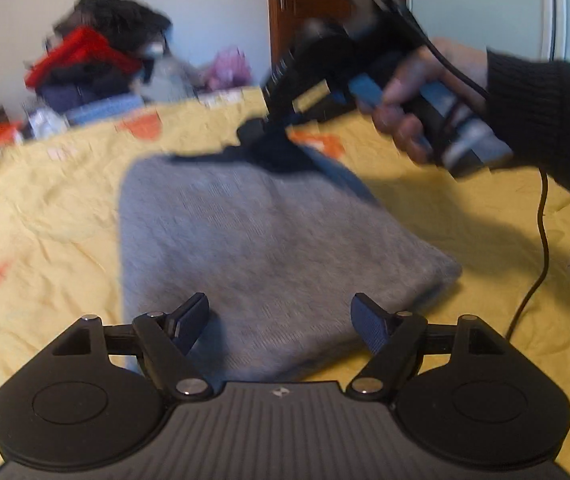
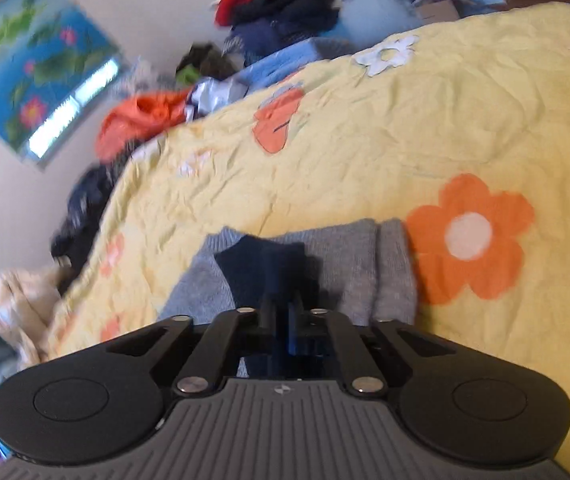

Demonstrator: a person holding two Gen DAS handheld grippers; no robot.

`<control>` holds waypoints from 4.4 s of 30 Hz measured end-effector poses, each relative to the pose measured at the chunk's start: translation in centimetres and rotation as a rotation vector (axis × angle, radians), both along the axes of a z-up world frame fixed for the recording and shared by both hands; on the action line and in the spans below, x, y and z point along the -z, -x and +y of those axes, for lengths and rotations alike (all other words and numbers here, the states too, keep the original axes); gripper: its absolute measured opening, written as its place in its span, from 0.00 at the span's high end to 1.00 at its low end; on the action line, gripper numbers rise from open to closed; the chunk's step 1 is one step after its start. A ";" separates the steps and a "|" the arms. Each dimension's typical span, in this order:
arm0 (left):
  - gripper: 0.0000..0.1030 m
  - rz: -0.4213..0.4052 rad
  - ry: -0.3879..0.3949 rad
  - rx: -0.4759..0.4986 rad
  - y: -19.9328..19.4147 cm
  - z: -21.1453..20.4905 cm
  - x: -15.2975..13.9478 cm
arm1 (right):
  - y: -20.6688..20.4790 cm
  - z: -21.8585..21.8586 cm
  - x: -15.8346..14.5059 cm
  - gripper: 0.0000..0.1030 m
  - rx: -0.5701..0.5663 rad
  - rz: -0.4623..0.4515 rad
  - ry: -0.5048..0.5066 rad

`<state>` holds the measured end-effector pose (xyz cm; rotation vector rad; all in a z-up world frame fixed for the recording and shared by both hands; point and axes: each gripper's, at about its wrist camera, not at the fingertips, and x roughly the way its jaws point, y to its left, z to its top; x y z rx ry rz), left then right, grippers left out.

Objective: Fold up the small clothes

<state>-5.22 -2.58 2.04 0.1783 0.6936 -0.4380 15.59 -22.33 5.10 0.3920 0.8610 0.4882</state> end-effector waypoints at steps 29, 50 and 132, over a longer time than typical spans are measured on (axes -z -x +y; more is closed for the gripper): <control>0.89 -0.071 -0.040 -0.137 2.2 5.2 1.5 | 16.1 -1.9 1.8 0.90 -0.170 0.021 0.042; 0.45 0.192 0.380 -0.301 -2.9 9.3 0.6 | 9.1 -5.6 -0.2 0.37 0.030 -0.033 -0.171; 0.14 0.254 0.445 -0.226 0.4 11.0 -0.3 | 20.8 -7.1 3.2 0.10 -0.036 0.056 -0.230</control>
